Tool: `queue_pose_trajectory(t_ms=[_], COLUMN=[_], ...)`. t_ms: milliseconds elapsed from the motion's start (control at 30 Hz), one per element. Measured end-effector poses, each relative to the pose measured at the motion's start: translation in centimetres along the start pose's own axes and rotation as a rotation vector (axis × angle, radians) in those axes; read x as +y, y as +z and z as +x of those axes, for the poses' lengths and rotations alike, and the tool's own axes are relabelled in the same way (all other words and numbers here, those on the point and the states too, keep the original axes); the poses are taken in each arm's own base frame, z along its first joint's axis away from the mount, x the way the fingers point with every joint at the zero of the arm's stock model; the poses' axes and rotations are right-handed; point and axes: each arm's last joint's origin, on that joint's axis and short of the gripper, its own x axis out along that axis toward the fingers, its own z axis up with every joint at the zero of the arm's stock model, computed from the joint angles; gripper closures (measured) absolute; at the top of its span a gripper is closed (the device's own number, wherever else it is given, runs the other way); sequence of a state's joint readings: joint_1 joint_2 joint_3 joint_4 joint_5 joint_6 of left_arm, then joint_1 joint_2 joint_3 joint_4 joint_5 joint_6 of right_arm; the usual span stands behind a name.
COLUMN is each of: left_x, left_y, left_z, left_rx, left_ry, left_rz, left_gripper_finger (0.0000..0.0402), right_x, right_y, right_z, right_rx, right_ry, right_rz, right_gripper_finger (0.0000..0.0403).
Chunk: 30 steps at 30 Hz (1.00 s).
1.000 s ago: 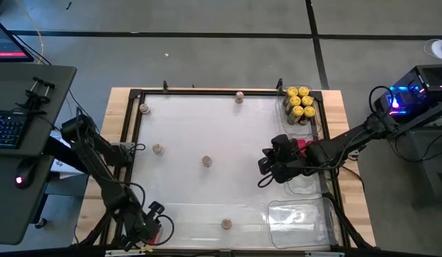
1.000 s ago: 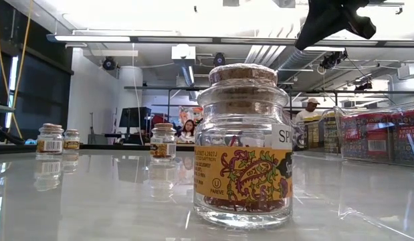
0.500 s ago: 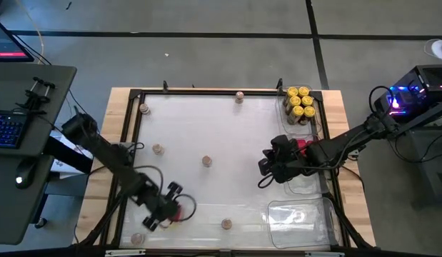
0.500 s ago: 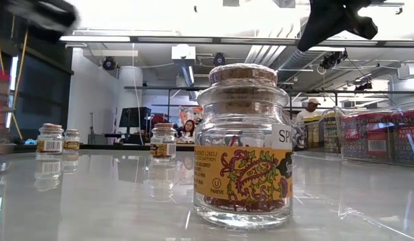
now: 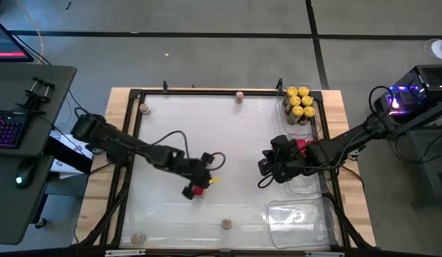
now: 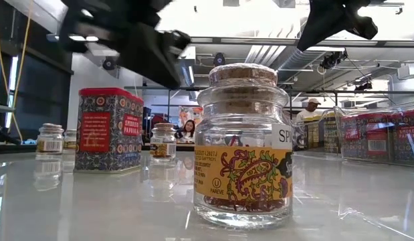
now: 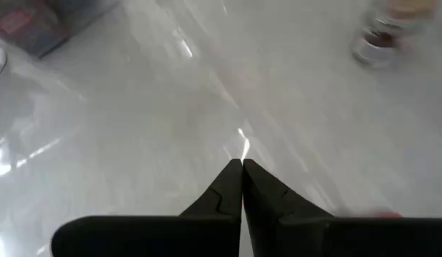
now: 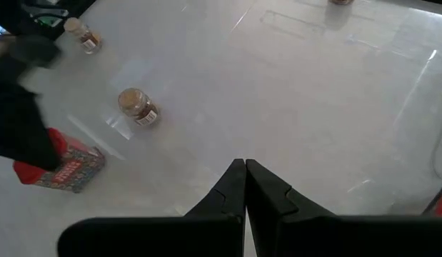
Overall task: Sort spices by type
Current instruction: Put the red seasoning can into the middle transparent bin
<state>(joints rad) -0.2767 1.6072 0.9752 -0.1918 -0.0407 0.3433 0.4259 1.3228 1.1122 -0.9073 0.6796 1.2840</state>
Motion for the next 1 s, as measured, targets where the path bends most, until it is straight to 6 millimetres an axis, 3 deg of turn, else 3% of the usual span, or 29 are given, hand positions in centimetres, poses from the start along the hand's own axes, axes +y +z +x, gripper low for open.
queue_pose_trajectory(t_ms=[100, 167, 267, 333, 533, 667, 833, 1000], left_x=[0.9, 1.7, 3.0, 3.3, 1.5, -1.1, -4.2, -4.7], left_y=[0.2, 1.6, 4.3, 4.7, 2.1, -0.6, -4.0, -4.7], left_z=[1.6, 1.1, -2.1, -4.2, -8.5, -9.2, -7.4, -4.9], left_rx=[-0.01, 0.017, 0.025, 0.057, 0.295, 0.419, 0.467, 0.337], left_ry=[0.004, 0.064, 0.098, 0.05, -0.178, -0.218, -0.219, -0.187], left_rz=[0.054, 0.077, 0.019, -0.019, -0.235, -0.352, -0.456, -0.562], left_gripper_finger=[0.0401, 0.0401, 0.0402, 0.0401, 0.0401, 0.0401, 0.0402, 0.0401], right_x=[0.2, 0.4, 0.6, 0.7, 0.8, 0.9, 0.9, 0.9], right_y=[0.0, 0.1, 0.2, 0.3, 0.4, 0.5, 0.5, 0.6], right_z=[0.0, 0.0, 0.0, 0.0, -0.1, 0.0, 0.0, 0.0], right_rx=[-0.004, -0.016, -0.028, -0.036, -0.073, -0.076, -0.077, -0.101], right_ry=[0.014, 0.03, 0.052, 0.055, 0.062, 0.066, 0.066, 0.057], right_rz=[0.013, 0.028, 0.049, 0.052, 0.069, 0.072, 0.067, 0.074], right_gripper_finger=[0.0402, 0.0402, 0.0402, 0.0402, 0.0402, 0.0402, 0.0402, 0.0402])
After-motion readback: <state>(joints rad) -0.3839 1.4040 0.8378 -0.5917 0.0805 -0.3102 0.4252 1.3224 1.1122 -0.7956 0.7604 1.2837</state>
